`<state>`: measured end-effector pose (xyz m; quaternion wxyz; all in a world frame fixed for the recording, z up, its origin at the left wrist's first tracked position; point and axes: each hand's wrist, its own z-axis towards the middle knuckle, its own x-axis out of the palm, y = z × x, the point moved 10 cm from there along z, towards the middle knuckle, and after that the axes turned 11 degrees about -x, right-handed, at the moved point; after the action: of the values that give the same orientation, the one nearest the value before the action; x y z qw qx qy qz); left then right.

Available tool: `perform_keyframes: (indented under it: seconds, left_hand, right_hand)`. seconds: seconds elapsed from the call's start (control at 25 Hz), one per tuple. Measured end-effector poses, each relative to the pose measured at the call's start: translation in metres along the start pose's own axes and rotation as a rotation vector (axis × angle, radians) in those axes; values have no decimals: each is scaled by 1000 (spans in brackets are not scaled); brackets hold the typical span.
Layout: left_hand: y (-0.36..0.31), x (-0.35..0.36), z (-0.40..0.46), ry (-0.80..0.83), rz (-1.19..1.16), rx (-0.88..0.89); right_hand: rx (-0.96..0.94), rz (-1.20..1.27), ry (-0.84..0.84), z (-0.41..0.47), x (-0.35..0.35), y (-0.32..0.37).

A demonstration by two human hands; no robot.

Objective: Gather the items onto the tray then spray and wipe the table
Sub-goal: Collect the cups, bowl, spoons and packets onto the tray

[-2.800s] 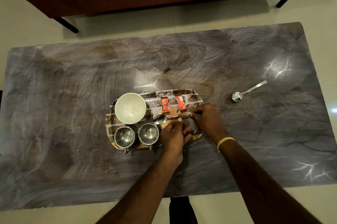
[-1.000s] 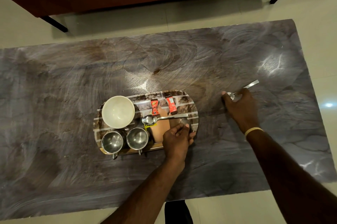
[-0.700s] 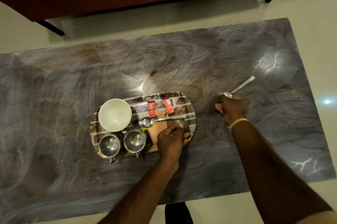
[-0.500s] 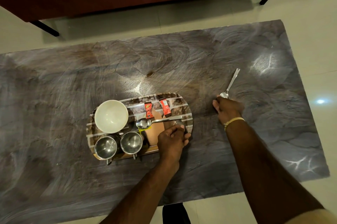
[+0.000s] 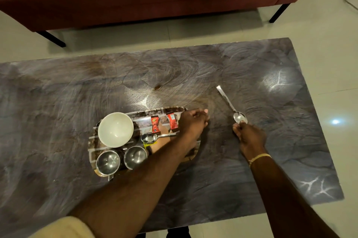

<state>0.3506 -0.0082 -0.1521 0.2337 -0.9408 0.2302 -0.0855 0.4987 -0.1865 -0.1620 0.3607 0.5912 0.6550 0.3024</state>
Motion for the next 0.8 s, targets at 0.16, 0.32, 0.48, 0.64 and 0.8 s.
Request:
perform_keyframes:
  seconds: [0.16,0.32,0.48,0.64,0.8]
  left_hand:
    - [-40,24,18,-23,21,84]
    - [-41,32,25,-8,14,99]
    - [-40,25,10,24,18,112]
    - [-22,-29,-19,-94,-48,96]
    - [47,-100,-57,-277,-391,-121]
  right_hand:
    - [-24,-133,85,4,-8,20]
    - [-29,-240,168,12,-18,30]
    - [-132,-362,226,15,-19,46]
    - [-178,-520,384,2,11,39]
    - [-323,-810,598,-45,57,12]
